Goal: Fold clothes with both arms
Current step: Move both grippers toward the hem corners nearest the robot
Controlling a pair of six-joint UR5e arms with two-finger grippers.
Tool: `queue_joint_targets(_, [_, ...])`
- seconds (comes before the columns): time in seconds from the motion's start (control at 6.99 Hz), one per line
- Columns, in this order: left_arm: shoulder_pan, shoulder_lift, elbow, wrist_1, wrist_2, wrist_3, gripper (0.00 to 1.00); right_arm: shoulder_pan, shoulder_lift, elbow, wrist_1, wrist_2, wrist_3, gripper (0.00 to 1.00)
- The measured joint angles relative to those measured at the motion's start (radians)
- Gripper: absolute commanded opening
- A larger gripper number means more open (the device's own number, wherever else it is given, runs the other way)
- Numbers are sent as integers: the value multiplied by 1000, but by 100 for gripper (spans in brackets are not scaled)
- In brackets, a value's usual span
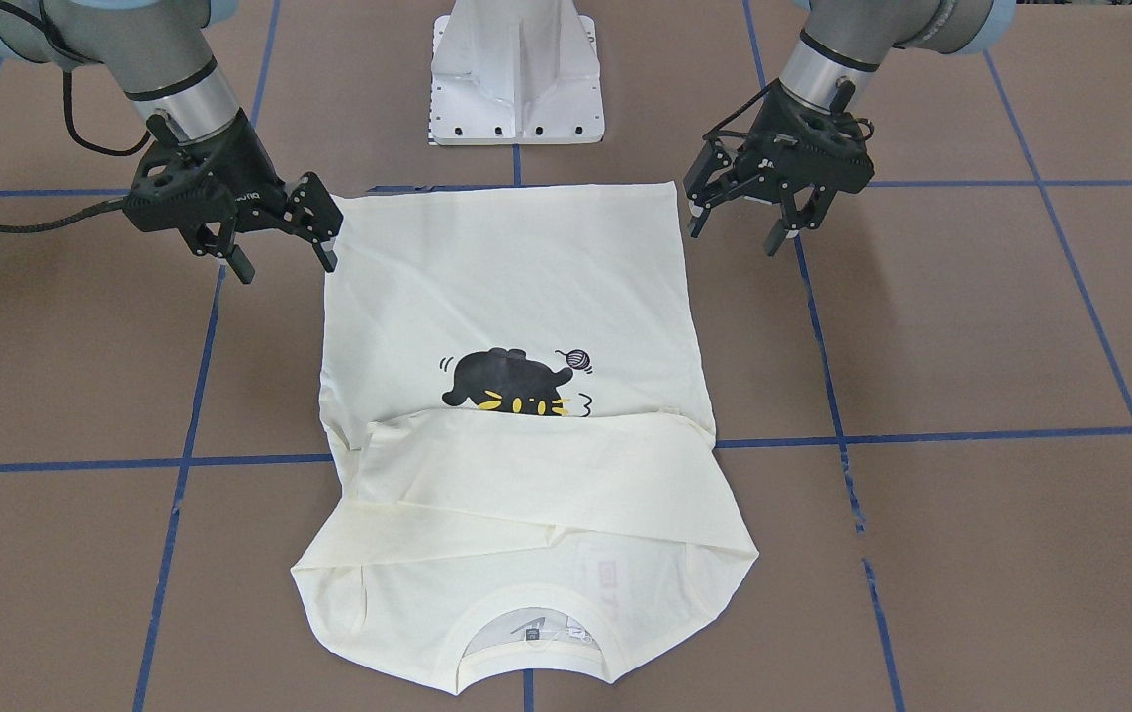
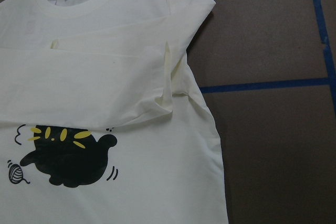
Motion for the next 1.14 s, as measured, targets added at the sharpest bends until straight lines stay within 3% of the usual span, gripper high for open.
queue_joint_targets(0.14, [69,25,-29,-6,52,-111,69,-64,-92,37,108,-59,126,84])
queue_joint_targets(0.29, [155,41,-40,-11,128,-255,63,-148,-148,76,131,-157,254,77])
queue_joint_targets(0.43, [245,51,-43,-13,215,-407,61,-215,-166,109,75,-230,370,78])
queue_joint_targets(0.72, [353,74,-29,-14,308,-549,61,-270,-160,147,-28,-289,482,88])
queue_joint_targets(0.86, [382,91,-14,-14,320,-564,61,-279,-157,151,-41,-302,494,99])
queue_joint_targets(1.14, [428,101,24,-14,326,-568,60,-295,-156,152,-45,-334,494,100])
